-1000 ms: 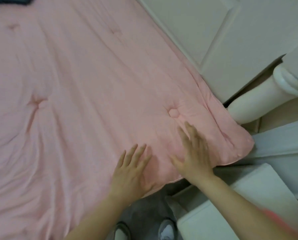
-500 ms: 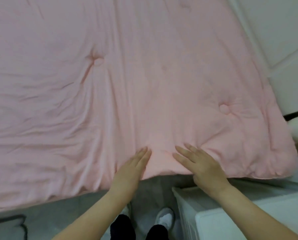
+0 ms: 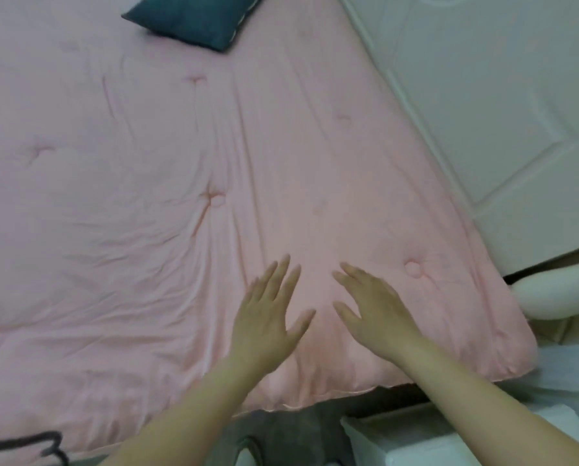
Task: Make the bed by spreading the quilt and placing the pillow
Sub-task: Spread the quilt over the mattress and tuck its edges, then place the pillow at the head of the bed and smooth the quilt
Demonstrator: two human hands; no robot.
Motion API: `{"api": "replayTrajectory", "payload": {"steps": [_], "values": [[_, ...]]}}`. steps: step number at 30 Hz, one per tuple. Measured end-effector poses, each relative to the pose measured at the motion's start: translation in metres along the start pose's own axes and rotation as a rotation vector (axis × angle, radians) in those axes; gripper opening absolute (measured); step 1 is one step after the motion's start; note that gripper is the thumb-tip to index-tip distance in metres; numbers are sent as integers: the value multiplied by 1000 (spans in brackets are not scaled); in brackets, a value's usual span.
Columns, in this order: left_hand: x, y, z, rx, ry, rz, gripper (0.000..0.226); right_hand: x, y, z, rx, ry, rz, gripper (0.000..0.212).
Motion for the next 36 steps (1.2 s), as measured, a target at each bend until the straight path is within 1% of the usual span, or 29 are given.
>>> {"api": "replayTrajectory", "payload": {"steps": [1,2,4,6,8,10,14,16,18,21,24,25,27,29,30,31,33,34,35,36], "values": [[5,-13,22,-51,8,29,71,15,-4,24,-78,-7,22,67],[9,-28,52,-103,13,53,72,34,-6,55,-156,-20,48,67],[18,-49,100,-156,39,112,76,64,-5,106,-248,-43,84,52],[27,-62,147,-227,84,204,79,87,-4,151,-311,-56,113,45],[40,-65,200,-300,214,335,74,119,4,204,-403,-56,161,44],[51,-64,247,-363,305,413,66,148,12,249,-478,-75,192,44],[54,-52,372,-508,92,335,64,221,41,335,-605,-154,261,45],[61,-39,437,-594,96,373,63,259,64,369,-632,-187,327,45],[71,-25,487,-672,137,448,61,287,79,393,-642,-199,384,44],[87,8,562,-828,231,544,60,328,108,428,-667,-213,478,43],[92,40,618,-931,251,569,60,363,131,455,-669,-215,526,45],[89,44,628,-935,237,556,61,368,136,462,-672,-219,529,46],[83,65,650,-949,168,538,62,389,153,471,-672,-197,565,47],[76,80,666,-921,43,503,64,406,167,477,-671,-166,592,47],[68,88,675,-898,-109,463,65,413,173,480,-672,-152,606,47],[55,96,682,-866,-332,398,66,420,179,481,-671,-138,617,47],[27,100,679,-740,-759,205,72,428,186,484,-672,-116,630,46],[21,104,675,-677,-867,155,75,432,190,484,-668,-109,636,47],[20,109,674,-646,-903,155,77,435,193,484,-665,-109,641,47],[22,113,675,-642,-889,182,77,436,194,484,-662,-117,646,47]]}}
Point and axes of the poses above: each hand's wrist, its own y-axis away from the middle knuckle, its own z-axis out of the back of the hand, x = y × z, the point moved 9 cm from there along -y, towards the middle knuckle, and after that the axes turned 11 degrees about -y, right-handed, at the moved point
